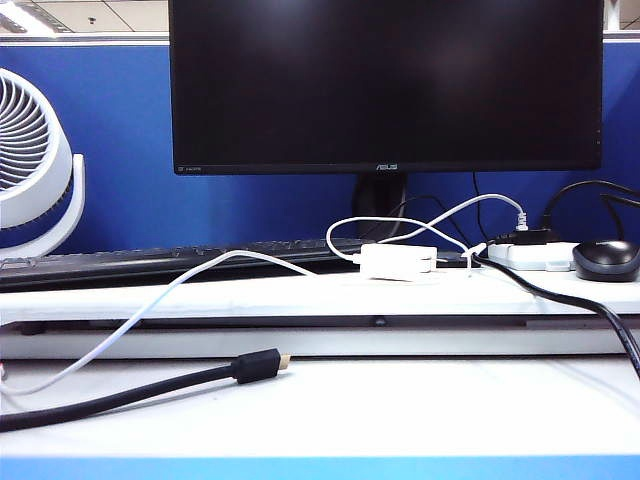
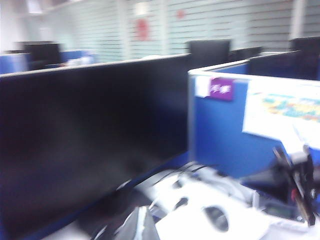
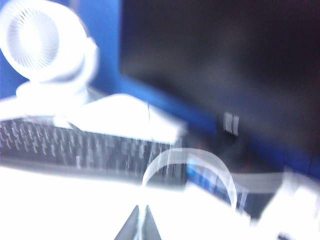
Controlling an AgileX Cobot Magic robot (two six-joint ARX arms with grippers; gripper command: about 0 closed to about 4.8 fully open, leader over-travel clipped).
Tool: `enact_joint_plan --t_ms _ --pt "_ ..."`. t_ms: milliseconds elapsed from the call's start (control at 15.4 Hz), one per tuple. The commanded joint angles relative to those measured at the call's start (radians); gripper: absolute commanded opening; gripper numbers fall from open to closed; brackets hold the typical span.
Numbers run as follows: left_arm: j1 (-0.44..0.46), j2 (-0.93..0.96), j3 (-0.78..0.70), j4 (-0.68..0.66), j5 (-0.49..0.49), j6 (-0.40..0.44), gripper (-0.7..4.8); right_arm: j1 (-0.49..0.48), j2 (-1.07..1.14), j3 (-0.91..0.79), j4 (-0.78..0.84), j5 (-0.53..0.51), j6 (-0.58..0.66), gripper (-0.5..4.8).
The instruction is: Pick up the Type-C charging cable and the charging base, insert one end of the Type-C charger into the corresponding slot on the base, and finally place the plugged-in charger back on the table.
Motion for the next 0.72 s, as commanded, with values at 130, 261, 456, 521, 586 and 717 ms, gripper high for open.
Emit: enact_joint_plan --t_ms 130,261,456,521,586,717 --pt "0.0 -0.195 0.001 -0.251 -0.242 0.011 -0.06 0.0 -0.147 -0.355 0.127 0.101 0.092 -0.01" --pt "0.0 -0.242 -0.014 -0.354 -0.248 0.01 -0.06 0.0 -0.192 -0.515 0.158 0.109 0.109 -0.01" --pt "0.0 -0.282 -0.168 -0.352 -0.248 0.011 -0.06 -0.001 -0.235 -0.692 0.158 0.18 0.148 -0.01" --pt "0.0 -0.287 -0.24 -0.317 -0.239 0.01 -0.06 -0.001 -0.25 -0.724 0.145 0.18 0.148 -0.01" --pt "0.0 -0.289 -0.319 -0.257 -0.222 0.01 -0.06 -0.001 -0.26 -0.746 0.123 0.178 0.152 -0.01" --pt "0.0 -0.288 -0.557 0.005 -0.211 -0.001 -0.06 -0.001 -0.267 -0.764 0.1 0.172 0.163 -0.01"
